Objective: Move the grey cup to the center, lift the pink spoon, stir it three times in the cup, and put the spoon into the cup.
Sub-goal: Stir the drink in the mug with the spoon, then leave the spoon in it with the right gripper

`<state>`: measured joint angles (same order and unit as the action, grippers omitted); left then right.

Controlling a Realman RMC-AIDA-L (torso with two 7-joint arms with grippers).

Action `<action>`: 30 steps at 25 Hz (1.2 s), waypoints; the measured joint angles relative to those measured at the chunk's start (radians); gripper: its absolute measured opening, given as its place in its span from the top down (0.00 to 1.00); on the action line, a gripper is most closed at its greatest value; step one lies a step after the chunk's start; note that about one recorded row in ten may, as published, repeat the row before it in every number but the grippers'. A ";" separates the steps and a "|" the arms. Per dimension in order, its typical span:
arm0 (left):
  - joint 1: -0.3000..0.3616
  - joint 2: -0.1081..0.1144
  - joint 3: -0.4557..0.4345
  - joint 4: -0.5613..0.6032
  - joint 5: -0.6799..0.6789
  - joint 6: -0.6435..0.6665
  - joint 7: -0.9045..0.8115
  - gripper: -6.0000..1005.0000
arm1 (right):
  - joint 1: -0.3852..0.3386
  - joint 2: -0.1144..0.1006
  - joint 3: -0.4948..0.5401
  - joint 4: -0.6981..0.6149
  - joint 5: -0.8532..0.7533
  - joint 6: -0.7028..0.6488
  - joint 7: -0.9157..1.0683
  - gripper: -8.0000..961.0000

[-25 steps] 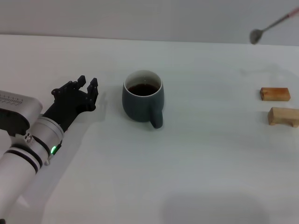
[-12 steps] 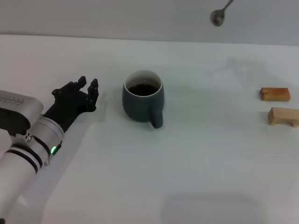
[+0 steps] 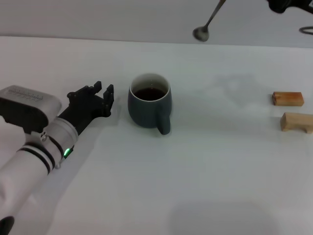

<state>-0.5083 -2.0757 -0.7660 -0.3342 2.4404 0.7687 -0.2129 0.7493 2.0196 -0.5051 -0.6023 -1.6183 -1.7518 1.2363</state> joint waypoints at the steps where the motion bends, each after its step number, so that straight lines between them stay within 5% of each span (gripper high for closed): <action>1: -0.007 0.000 0.002 0.000 0.000 -0.008 0.000 0.70 | 0.000 0.000 -0.006 0.000 0.000 -0.012 0.000 0.89; 30: -0.045 0.004 0.115 -0.020 0.002 -0.030 0.001 0.70 | -0.047 0.018 -0.033 0.000 0.002 -0.054 -0.036 0.89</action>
<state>-0.5530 -2.0715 -0.6510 -0.3546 2.4429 0.7391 -0.2119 0.7023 2.0373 -0.5378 -0.6019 -1.6166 -1.8062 1.1999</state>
